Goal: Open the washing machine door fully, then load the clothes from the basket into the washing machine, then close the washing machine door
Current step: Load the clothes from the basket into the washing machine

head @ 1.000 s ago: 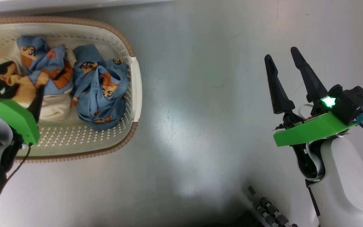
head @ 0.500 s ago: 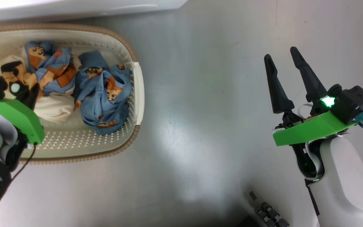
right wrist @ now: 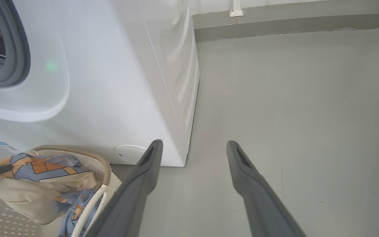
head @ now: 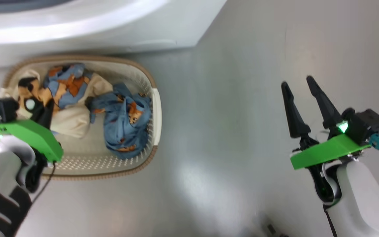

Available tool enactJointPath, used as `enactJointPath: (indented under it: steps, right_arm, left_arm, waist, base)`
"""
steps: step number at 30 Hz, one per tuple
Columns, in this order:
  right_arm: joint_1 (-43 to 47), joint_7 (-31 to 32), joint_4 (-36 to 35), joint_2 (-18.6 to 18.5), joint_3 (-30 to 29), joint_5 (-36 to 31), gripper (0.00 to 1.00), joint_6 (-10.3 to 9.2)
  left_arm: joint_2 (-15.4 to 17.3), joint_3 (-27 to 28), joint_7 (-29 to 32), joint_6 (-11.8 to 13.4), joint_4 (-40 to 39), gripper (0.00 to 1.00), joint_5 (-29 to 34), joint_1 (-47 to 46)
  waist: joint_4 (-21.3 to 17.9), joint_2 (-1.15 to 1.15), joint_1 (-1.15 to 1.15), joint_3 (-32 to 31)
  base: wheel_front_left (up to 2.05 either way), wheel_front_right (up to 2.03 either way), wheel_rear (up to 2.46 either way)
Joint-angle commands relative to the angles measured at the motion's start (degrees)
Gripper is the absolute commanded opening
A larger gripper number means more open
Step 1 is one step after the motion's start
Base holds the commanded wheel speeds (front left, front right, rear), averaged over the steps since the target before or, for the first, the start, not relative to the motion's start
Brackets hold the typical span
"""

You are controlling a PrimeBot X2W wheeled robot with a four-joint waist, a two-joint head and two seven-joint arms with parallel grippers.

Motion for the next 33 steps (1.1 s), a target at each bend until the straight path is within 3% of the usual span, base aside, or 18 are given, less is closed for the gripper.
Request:
enactJointPath:
  steps: [1, 7, 18, 33]
  right_arm:
    - [2.5, -0.3, -0.7, -0.5, 0.8, 0.8, 1.0, 0.09]
    - [5.9, -0.3, 1.1, -1.7, 0.7, 1.7, 1.0, 0.09]
    - [11.4, -0.3, 2.2, -4.0, -0.8, 3.1, 1.0, 0.09]
    - [18.9, -0.3, 2.6, -5.9, -3.6, 4.4, 1.0, 0.09]
  left_arm:
    - [1.9, 3.1, -0.5, -0.1, -1.2, 0.0, 1.4, 2.0]
    - [0.5, 13.7, -0.5, -0.1, -6.3, 0.0, 8.1, 10.1]
    - [-2.0, 28.2, -0.5, -0.1, -15.6, 0.0, 18.9, 22.4]
    - [-5.7, 40.6, -0.5, -0.1, -29.8, 0.0, 28.4, 37.6]
  waist:
    - [1.5, 0.0, 0.0, -4.8]
    - [2.6, 0.0, 0.0, -12.0]
    - [4.0, 0.0, 0.0, -21.5]
    - [5.7, 0.0, 0.0, -30.4]
  base:
    - [0.0, 0.0, 0.0]
    - [0.0, 0.0, 0.0]
    - [0.0, 0.0, 0.0]
    - [0.0, 0.0, 0.0]
